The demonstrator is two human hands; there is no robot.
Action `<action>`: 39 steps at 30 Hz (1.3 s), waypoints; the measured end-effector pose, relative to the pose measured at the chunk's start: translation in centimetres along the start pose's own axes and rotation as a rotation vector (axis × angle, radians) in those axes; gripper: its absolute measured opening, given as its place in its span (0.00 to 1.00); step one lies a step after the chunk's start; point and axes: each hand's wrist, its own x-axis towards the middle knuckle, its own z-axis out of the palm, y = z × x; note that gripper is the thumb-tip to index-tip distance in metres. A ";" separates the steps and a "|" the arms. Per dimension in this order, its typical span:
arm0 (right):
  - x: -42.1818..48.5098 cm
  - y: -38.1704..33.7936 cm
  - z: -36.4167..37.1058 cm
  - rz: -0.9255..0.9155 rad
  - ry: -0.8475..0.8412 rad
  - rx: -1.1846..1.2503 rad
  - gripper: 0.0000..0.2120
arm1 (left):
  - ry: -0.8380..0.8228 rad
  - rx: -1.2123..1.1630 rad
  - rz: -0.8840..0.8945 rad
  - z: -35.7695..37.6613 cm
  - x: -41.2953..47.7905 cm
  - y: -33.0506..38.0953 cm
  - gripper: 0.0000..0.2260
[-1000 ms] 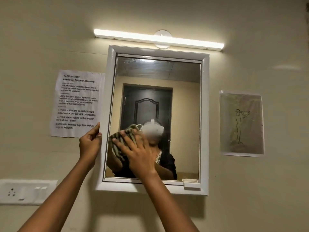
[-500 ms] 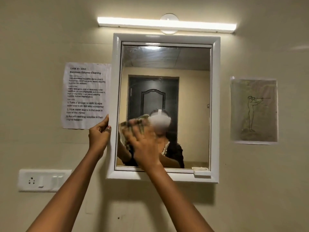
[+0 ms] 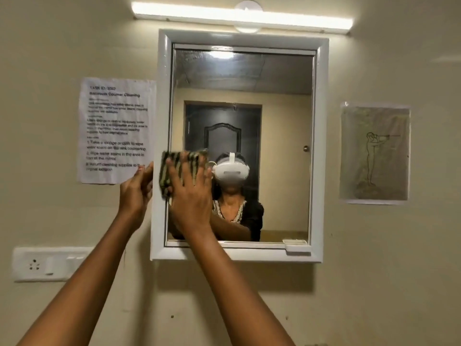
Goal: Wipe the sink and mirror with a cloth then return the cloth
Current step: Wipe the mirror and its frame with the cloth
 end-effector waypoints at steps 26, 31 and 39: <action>-18.9 16.4 -11.8 0.765 0.055 -0.097 0.10 | 0.288 0.509 0.144 2.6 -1.5 0.6 0.16; -18.1 13.9 -9.6 0.903 0.168 0.018 0.16 | 0.306 0.527 0.156 2.9 -1.7 0.4 0.16; -16.5 3.7 -2.2 0.770 0.129 0.393 0.17 | 0.289 0.562 0.159 2.5 -1.2 0.4 0.15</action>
